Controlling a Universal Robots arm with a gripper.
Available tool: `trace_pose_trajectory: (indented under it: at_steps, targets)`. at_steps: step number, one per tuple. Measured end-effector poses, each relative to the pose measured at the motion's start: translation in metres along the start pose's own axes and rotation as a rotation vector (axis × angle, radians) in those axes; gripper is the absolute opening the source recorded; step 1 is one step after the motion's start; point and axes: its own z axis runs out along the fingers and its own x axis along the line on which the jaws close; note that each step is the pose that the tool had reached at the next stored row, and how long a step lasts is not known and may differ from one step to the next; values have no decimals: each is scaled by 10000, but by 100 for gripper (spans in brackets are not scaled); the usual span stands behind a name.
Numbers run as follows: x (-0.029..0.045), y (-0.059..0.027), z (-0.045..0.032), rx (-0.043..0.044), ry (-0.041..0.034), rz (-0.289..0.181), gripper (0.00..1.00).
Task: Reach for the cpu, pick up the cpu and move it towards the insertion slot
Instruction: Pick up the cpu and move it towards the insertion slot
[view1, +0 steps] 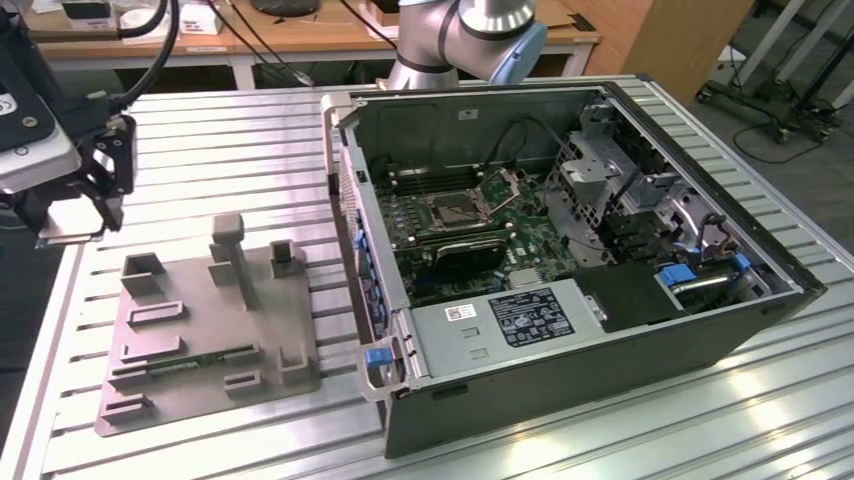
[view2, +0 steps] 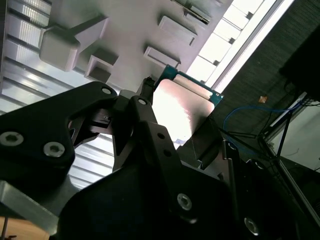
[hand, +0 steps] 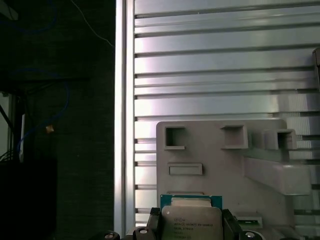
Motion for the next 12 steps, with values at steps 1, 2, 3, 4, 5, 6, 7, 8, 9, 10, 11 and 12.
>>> trace_pose_trajectory:
  at_steps: [1, 2, 3, 4, 5, 6, 7, 8, 9, 10, 11, 12]
  targets:
    - [0, 1, -10, 0, 0, 0, 55]
    - [0, 1, -19, 0, -1, 0, 55]
    - [0, 2, -29, 0, -2, 0, 55]
    - [0, 3, -39, 1, -1, 0, 55]
    - [0, 3, -47, 1, -1, 0, 55]
    - [0, 4, -55, 0, -2, 0, 55]
    - [0, 5, -64, 0, -3, 0, 55]
    - [0, 5, -73, 0, -3, 0, 55]
    - [0, 6, -82, 0, -5, -1, 55]
    - [1, 6, -90, 0, -5, -1, 55]
    - [1, 7, -99, 0, -7, 0, 55]
    - [1, 8, -110, 1, -8, 0, 55]
